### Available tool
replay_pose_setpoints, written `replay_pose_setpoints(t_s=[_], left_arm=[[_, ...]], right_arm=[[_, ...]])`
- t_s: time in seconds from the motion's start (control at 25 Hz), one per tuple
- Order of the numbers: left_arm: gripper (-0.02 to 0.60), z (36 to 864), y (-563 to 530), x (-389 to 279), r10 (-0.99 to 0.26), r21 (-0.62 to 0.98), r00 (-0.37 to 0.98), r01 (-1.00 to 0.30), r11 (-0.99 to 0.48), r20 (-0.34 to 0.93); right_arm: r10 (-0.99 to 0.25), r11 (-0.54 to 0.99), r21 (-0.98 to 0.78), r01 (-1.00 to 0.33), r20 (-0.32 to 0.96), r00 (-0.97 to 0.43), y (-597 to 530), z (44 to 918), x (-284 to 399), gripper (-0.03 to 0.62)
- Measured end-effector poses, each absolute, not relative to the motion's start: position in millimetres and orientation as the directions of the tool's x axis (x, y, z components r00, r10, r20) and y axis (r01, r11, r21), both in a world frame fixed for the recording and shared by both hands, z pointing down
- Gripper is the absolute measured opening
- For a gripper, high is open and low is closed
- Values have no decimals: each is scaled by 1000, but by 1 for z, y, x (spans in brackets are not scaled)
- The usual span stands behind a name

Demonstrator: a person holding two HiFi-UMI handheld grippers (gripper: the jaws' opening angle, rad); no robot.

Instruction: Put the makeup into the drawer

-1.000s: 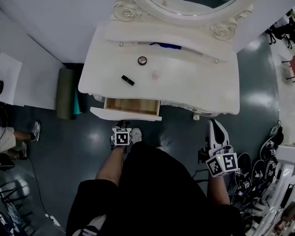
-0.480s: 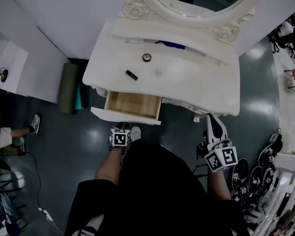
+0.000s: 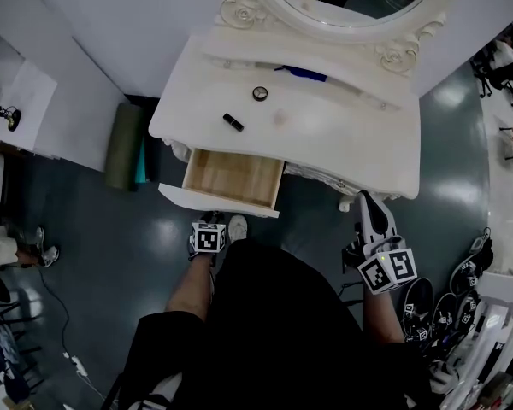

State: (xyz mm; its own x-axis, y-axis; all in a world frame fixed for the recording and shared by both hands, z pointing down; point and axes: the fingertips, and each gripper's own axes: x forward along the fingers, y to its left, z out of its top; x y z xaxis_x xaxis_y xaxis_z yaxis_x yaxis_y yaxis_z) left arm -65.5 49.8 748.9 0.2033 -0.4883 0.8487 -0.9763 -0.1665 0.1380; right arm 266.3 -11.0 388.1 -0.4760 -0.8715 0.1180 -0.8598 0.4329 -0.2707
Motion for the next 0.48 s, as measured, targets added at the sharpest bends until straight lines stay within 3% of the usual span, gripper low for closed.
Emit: replay_pose_setpoints(t_s=[0.48], left_arm=[[137, 750, 78, -68, -498, 134, 184, -982, -134, 847]], right_arm=[[-845, 477, -270, -836, 118, -521, -4, 389, 263, 21]])
